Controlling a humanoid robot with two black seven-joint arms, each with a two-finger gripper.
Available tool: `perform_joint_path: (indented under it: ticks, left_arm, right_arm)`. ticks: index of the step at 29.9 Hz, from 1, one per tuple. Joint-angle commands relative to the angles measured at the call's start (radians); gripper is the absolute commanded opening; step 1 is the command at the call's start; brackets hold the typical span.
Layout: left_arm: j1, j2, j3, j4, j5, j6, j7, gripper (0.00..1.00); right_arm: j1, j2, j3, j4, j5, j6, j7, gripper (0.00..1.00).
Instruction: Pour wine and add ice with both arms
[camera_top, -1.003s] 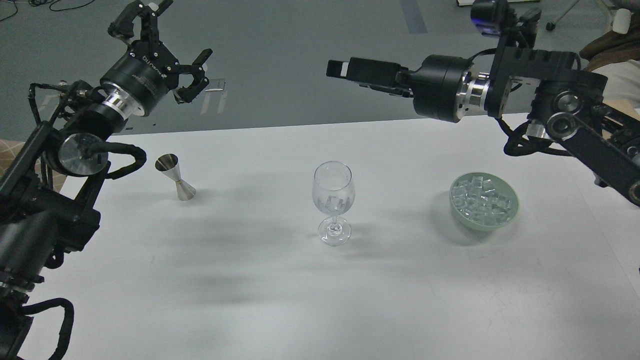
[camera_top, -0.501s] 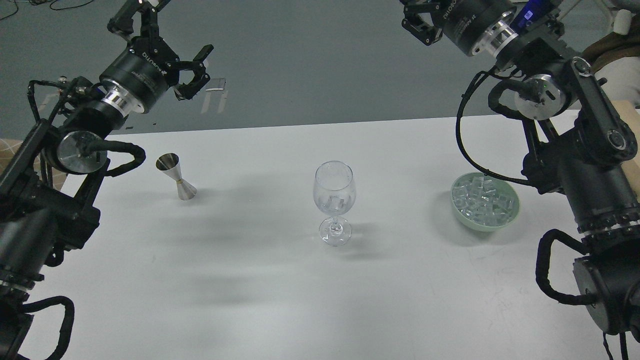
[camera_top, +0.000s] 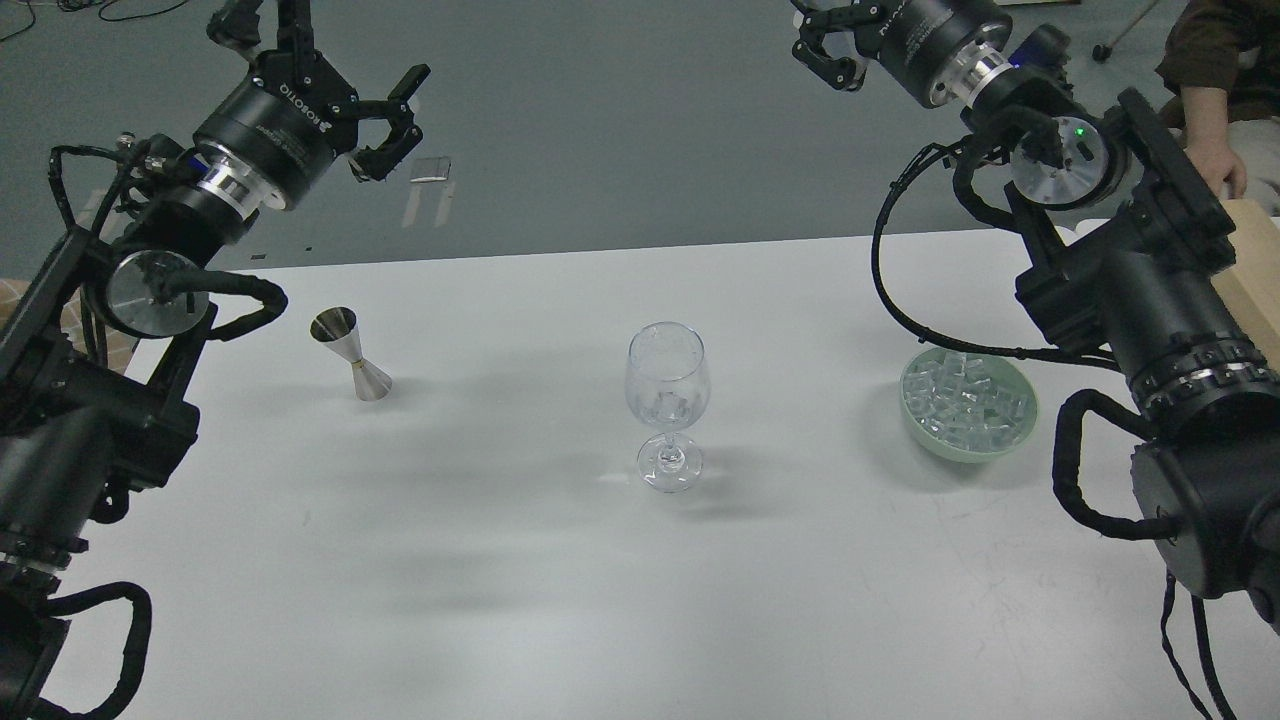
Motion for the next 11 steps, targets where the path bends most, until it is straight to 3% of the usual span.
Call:
perform_joint_path:
  ticks: [1, 11]
  left_arm:
    - [0.004, -0.014, -0.001, 0.002, -0.007, -0.001, 0.0, 0.98]
    - [0.003, -0.017, -0.001, 0.002, -0.008, -0.001, 0.002, 0.98]
  right_arm:
    - [0.0, 0.0, 0.001, -0.001, 0.052, 0.0, 0.0, 0.99]
    - [-0.009, 0.0, -0.036, 0.01, 0.083, 0.0, 0.008, 0.99]
